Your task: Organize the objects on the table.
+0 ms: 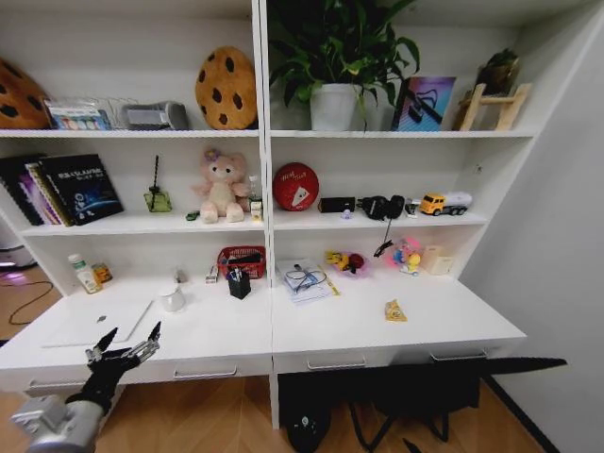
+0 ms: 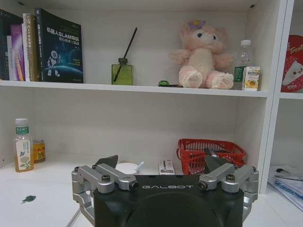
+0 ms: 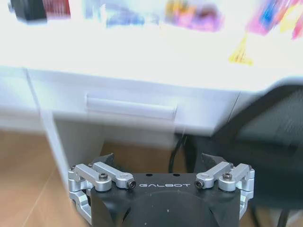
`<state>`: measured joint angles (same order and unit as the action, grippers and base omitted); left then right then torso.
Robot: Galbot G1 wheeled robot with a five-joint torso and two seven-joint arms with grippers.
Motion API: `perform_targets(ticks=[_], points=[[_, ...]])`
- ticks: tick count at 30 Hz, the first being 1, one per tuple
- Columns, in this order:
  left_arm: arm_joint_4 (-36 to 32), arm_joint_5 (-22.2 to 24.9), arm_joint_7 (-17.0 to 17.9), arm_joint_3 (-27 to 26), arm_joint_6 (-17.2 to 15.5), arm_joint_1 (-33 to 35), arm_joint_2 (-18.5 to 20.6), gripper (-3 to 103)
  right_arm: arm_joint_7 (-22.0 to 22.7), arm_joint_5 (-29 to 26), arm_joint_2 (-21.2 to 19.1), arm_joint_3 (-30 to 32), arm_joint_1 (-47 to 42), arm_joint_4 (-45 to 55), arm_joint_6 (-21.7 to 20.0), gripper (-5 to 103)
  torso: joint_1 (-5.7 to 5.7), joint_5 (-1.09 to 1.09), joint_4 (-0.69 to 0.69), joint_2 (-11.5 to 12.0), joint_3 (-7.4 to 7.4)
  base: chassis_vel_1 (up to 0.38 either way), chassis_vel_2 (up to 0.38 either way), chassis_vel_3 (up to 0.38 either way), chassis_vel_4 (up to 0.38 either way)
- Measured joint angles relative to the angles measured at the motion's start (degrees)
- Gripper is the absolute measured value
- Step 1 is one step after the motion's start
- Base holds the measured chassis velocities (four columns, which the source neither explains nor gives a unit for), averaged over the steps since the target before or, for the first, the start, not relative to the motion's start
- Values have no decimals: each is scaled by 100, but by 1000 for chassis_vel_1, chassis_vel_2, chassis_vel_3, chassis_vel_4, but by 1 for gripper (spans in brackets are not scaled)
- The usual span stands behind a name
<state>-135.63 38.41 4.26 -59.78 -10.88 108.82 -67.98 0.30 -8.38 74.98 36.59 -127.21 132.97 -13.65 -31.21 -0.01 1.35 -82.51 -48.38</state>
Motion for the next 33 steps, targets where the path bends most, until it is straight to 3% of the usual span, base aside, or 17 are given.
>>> perform_targets(ticks=[3,6,7,9,12,14,19,27,31,33], points=[[0,0,-1,1,0,0,0,100,245,-145,-1,115,130,892,-571,100,0,-1,0,0,0,0,0,0,0],[0,0,-1,1,0,0,0,100,810,-819,-321,177,1199,1166,-1480,100,0,4,1,1,-1,0,0,0,0],[0,0,-1,1,0,0,0,100,810,-819,-321,177,1199,1166,-1480,100,0,4,1,1,-1,0,0,0,0],[0,0,-1,0,0,0,-1,100,899,-1279,-728,509,1952,1169,-1767,100,-2,4,-4,3,-1,0,0,0,0],[0,0,-1,0,0,0,0,100,879,-1429,-1046,836,2293,1021,-1747,100,-2,1,-4,3,-1,0,0,0,0],[0,0,-1,0,0,0,0,100,639,-1527,-1503,1443,2689,334,-1395,100,-2,4,1,3,-2,0,0,0,0],[0,0,-1,0,0,0,0,100,719,-1888,-1896,1717,3446,-714,-1094,100,-2,3,0,3,-2,0,0,0,0],[0,0,-1,0,0,0,1,100,824,-2024,-2031,1108,4666,-2267,-971,100,-2,2,0,3,-2,0,0,0,0],[0,0,-1,1,0,0,0,100,593,-2026,-2014,726,5335,-3046,-953,100,-2,1,-2,3,-1,0,0,0,0],[-1,0,-1,0,0,0,0,100,252,-2049,-1985,525,5680,-3498,-892,100,-2,1,-1,3,-2,0,0,0,0]])
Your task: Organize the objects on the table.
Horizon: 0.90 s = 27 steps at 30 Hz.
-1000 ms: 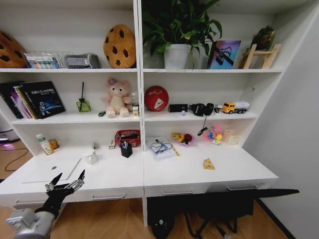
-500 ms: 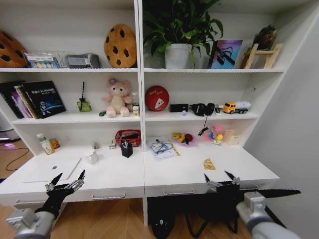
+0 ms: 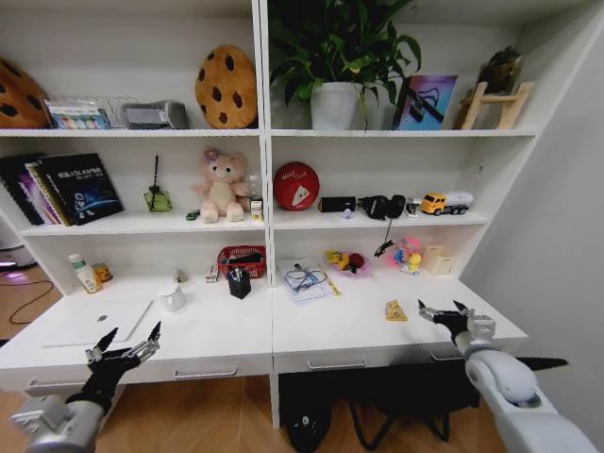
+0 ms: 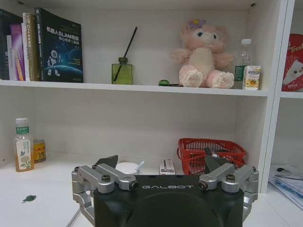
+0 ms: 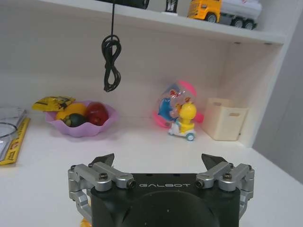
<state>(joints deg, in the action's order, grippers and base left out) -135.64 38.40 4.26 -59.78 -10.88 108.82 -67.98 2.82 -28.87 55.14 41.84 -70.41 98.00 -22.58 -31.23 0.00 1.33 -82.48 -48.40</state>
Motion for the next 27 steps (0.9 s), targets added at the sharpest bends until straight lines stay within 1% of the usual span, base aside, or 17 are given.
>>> perform_targets(ticks=[1,4,5,6,8,13,14,16,17,20,21,22,23,24,25,27], points=[[0,0,0,0,0,0,0,100,-207,-35,25,-86,141,-194,36,100,0,-1,1,0,0,0,0,0,0],[0,0,0,0,0,0,0,100,-336,-47,48,-143,240,-316,72,100,0,-1,2,0,0,0,0,0,0],[0,0,0,0,0,0,0,100,-500,-53,94,-244,389,-501,126,100,0,-1,2,-1,1,0,0,0,0],[0,0,0,0,0,0,0,100,-572,-50,142,-337,514,-651,146,100,0,-1,1,-1,1,0,0,0,0],[0,0,0,0,0,0,0,100,-626,-33,242,-548,736,-913,156,100,0,-1,1,-1,1,0,0,0,0],[0,0,0,0,0,0,0,100,-627,12,359,-819,1027,-1263,153,100,0,-1,1,-1,0,0,0,0,0],[0,0,0,0,0,0,0,100,-623,49,410,-900,1140,-1398,159,103,0,0,0,-1,1,0,0,0,0],[0,0,0,0,0,0,0,100,-557,140,505,-1022,1330,-1596,186,96,0,-1,0,-1,0,0,0,0,0],[0,0,0,0,0,0,0,100,-557,140,505,-1022,1330,-1596,186,96,0,-1,0,-1,0,0,0,0,0],[0,0,0,0,0,0,0,100,-439,164,582,-1098,1427,-1668,140,80,1,-1,1,-1,1,0,0,0,0],[0,0,0,0,0,0,0,100,-439,164,582,-1098,1427,-1668,140,80,1,-1,1,-1,1,0,0,0,0],[0,0,0,0,0,0,0,100,-415,172,595,-1112,1442,-1689,138,75,1,-1,1,-1,1,0,0,0,0],[0,0,0,0,0,0,0,100,-395,183,612,-1128,1456,-1710,138,75,1,-1,1,-1,1,0,0,0,0],[0,0,0,0,0,0,0,100,-365,218,642,-1150,1471,-1739,151,69,1,-1,1,-1,1,0,0,0,0],[0,0,0,0,0,0,0,100,-365,218,642,-1150,1471,-1739,151,69,1,-1,1,-1,1,0,0,0,0],[0,0,0,0,0,0,0,100,-324,267,674,-1184,1485,-1753,173,59,1,-1,1,-1,1,0,0,0,0]])
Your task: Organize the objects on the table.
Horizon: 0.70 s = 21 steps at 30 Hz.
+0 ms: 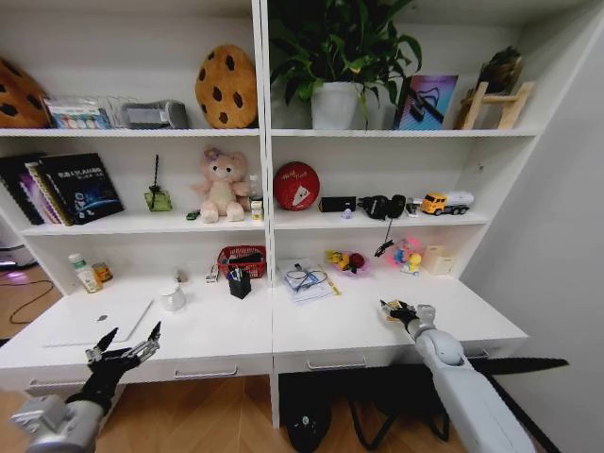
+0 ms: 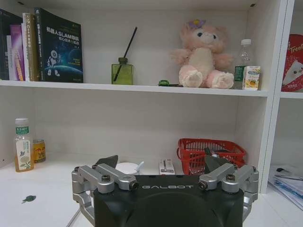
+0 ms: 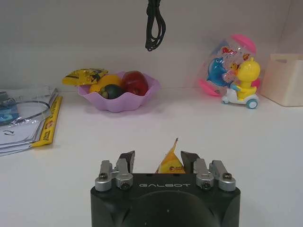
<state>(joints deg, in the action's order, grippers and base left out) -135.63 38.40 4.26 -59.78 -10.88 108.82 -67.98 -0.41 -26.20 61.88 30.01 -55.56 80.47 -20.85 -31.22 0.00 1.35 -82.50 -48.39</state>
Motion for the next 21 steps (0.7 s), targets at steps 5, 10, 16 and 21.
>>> perform_targets(ticks=[5,10,16,21], points=[[0,0,0,0,0,0,0,100,42,72,19,-59,77,-87,40,37,0,0,0,0,0,0,0,0,0],[0,0,0,0,0,0,0,100,108,75,57,-104,99,-93,62,21,0,0,-1,0,0,0,0,0,0],[0,0,0,0,0,0,0,100,129,80,85,-114,69,-87,97,2,0,1,-1,0,0,0,0,0,0],[0,0,0,0,0,0,0,100,166,172,-21,-70,-108,275,339,0,0,1,-1,0,0,0,0,0,0]])
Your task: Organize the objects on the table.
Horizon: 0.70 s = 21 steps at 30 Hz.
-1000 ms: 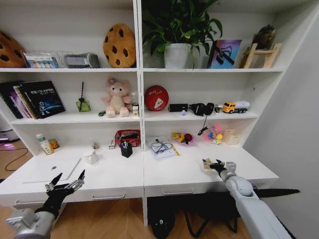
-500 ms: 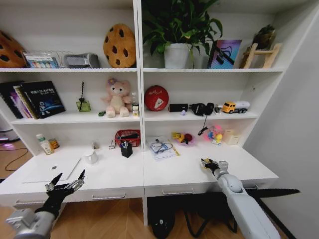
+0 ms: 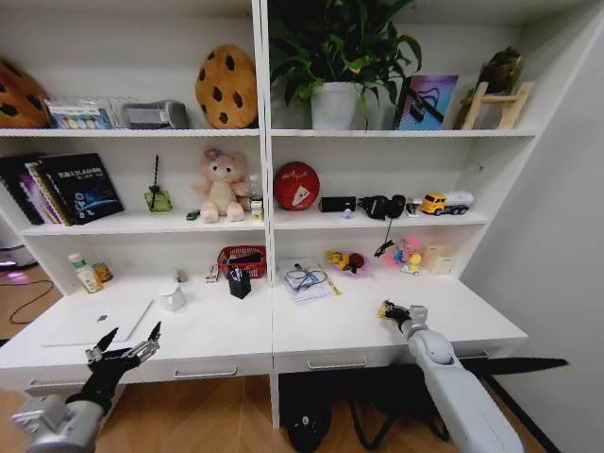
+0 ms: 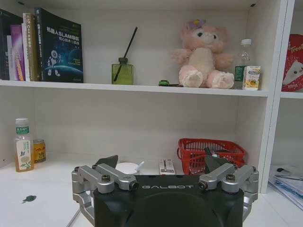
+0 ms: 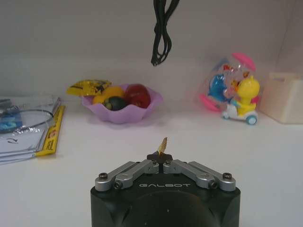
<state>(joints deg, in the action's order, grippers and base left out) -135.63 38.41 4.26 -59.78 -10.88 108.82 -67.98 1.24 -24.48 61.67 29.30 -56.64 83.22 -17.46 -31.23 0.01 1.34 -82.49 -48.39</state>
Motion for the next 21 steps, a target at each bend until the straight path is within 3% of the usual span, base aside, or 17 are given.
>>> perform_targets(ticks=[10,21], points=[[0,0,0,0,0,0,0,100,128,-152,-210,399,-951,2207,-43,0,1,-2,2,-1,1,0,0,0,0],[0,0,0,0,0,0,0,100,78,-179,-208,472,-1124,2454,-93,0,2,0,1,-1,1,-11,7,8,-10]])
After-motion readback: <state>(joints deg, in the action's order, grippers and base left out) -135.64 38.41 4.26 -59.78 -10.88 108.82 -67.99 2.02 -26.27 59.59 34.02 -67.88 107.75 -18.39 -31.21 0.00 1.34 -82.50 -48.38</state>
